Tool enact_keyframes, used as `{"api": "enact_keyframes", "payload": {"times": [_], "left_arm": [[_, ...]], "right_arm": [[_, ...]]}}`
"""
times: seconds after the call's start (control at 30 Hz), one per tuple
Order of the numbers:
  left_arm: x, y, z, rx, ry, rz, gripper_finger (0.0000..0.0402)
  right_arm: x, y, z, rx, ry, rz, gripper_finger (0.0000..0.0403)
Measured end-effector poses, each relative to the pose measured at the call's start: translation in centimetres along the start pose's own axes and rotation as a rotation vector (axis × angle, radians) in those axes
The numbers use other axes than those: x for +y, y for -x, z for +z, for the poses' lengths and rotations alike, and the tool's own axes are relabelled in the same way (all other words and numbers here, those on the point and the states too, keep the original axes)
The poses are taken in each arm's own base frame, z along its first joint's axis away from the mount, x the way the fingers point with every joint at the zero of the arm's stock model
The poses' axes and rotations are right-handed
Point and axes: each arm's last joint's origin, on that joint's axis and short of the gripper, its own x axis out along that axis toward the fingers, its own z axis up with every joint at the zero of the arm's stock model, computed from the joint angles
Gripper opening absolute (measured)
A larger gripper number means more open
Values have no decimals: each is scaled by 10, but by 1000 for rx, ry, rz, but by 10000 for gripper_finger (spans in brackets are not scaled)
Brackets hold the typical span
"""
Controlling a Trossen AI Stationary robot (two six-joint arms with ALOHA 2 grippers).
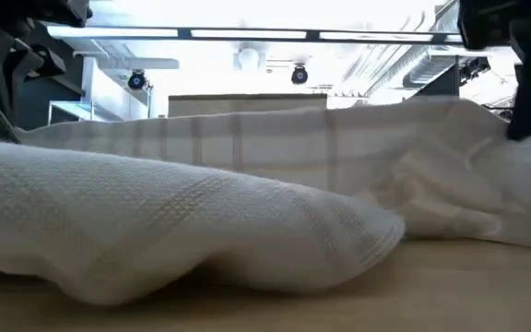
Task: Fold towel
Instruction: Fold the white towel
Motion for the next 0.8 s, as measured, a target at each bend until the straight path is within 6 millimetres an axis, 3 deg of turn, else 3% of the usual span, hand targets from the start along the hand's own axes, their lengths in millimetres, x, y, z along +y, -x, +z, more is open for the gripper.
{"api": "enact_keyframes", "payload": {"times": [0.13, 0.3, 0.57, 0.8], "left_arm": [[0, 0, 0, 0, 12, 2, 3], [0, 0, 0, -3, 21, 6, 3], [1, 0, 0, -13, 25, 15, 3], [2, 0, 1, -26, 28, 29, 3]], "right_arm": [[4, 0, -5, -27, -9, 34, 198], [0, -17, -22, -34, 21, -25, 196], [3, -53, -37, -14, 54, -97, 168], [20, -61, -39, -29, 68, -147, 101]]}}
